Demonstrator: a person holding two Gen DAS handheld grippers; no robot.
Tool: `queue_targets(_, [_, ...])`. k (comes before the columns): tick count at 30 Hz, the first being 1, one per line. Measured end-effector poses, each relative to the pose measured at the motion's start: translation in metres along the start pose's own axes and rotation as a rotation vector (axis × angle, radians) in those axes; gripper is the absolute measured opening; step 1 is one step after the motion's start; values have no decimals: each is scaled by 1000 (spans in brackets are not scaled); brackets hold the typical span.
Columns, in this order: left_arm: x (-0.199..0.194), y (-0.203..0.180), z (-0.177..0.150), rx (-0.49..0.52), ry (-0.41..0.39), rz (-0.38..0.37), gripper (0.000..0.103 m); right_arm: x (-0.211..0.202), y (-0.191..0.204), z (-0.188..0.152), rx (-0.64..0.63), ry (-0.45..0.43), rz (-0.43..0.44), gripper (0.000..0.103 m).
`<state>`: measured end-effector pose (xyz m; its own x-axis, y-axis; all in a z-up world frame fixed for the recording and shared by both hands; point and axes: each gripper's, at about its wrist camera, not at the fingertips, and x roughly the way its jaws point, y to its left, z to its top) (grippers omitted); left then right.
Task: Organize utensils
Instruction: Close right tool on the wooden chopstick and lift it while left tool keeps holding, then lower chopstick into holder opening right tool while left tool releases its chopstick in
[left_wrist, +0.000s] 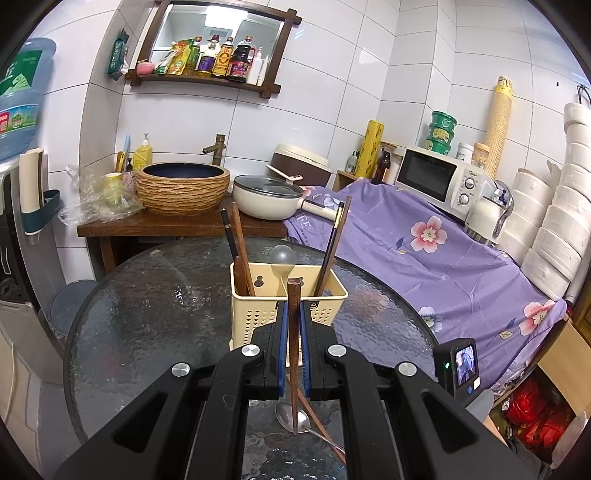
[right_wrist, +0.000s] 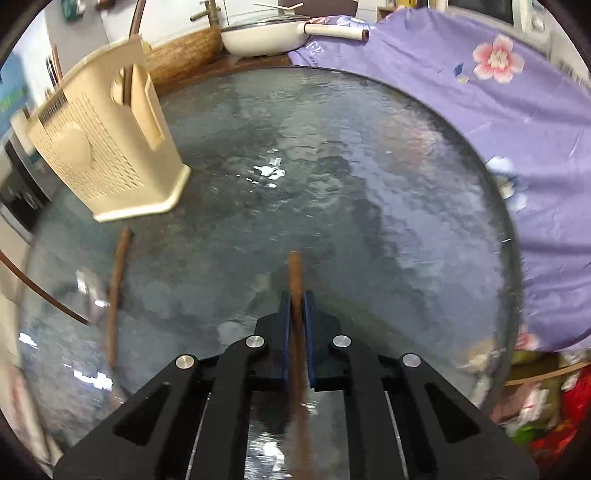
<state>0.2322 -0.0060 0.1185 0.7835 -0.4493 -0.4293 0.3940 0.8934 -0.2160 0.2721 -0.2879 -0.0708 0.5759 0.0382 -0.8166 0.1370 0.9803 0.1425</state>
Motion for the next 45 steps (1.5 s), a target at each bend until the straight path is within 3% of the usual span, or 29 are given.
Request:
queue_targets(6, [-2, 0, -1, -2, -1, 0, 6, -11, -3, 9, 78, -54, 134, 7])
queue_targets(9, [-3, 1, -1, 0, -5, 0, 6, -27, -5, 16, 120, -109, 251, 7])
queue_targets(15, [-4, -3, -2, 3, -5, -4, 6, -70, 5, 24, 83, -231, 370, 7])
queue_targets(23, [-7, -4, 0, 6, -9, -1, 6, -125, 22, 28, -54, -364, 418, 7])
queue_targets(35, [-10, -4, 7, -2, 8, -38, 6, -166, 39, 38, -145, -435, 443, 7])
queue_targets(45, [-23, -8, 32, -3, -16, -65, 6, -200, 56, 74, -173, -481, 495, 7])
